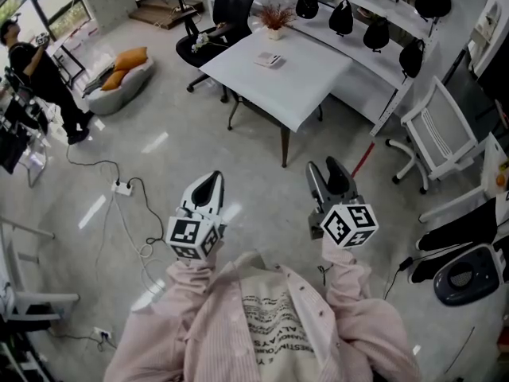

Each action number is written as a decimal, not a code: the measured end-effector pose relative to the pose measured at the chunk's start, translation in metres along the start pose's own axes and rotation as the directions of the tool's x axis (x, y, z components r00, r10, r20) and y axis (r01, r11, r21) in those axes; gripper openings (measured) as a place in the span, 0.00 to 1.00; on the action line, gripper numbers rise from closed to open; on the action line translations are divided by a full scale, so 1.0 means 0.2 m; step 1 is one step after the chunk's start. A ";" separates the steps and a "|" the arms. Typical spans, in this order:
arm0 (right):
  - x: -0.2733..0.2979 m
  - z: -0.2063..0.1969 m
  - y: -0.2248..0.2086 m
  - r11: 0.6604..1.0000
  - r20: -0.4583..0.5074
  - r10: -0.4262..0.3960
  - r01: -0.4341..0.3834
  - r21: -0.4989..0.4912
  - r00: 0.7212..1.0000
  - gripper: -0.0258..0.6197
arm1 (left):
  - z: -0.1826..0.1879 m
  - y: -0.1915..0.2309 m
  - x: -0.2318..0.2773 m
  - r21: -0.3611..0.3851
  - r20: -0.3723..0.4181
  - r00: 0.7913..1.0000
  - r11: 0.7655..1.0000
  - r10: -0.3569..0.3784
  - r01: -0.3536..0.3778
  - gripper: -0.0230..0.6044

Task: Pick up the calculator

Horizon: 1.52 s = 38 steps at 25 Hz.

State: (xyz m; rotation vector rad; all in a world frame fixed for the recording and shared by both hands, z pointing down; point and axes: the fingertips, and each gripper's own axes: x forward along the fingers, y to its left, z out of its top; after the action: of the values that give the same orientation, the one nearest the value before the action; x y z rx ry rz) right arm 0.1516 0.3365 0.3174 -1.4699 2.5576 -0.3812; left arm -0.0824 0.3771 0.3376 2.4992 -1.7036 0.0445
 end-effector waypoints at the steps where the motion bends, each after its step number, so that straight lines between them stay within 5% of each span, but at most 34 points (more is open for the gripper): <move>1: 0.00 0.00 0.00 1.000 -0.003 0.002 -0.002 0.003 1.000 0.35 | 0.00 0.00 0.00 -0.001 -0.003 1.000 1.000 0.000 0.000 0.04; 17: 0.26 -0.10 -0.15 0.999 -0.054 -0.003 0.005 0.042 0.999 0.36 | -0.08 0.09 0.26 -0.022 -0.057 0.998 1.000 -0.019 0.018 0.04; 27: 0.71 -0.09 -0.25 0.995 -0.086 0.079 -0.073 0.075 0.993 0.36 | -0.02 0.35 0.74 -0.043 -0.059 0.997 0.998 -0.041 0.038 0.04; 38: 1.21 -0.14 -0.44 0.996 -0.134 0.044 -0.032 0.089 0.990 0.36 | -0.02 0.59 1.26 -0.061 -0.098 0.991 0.994 -0.094 0.088 0.04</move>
State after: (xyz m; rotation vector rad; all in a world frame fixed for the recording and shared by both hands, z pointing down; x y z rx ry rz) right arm 0.0957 0.0881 0.3659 -1.4081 2.6324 -0.5981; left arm -0.0986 0.1018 0.3740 2.4848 -1.5298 0.1107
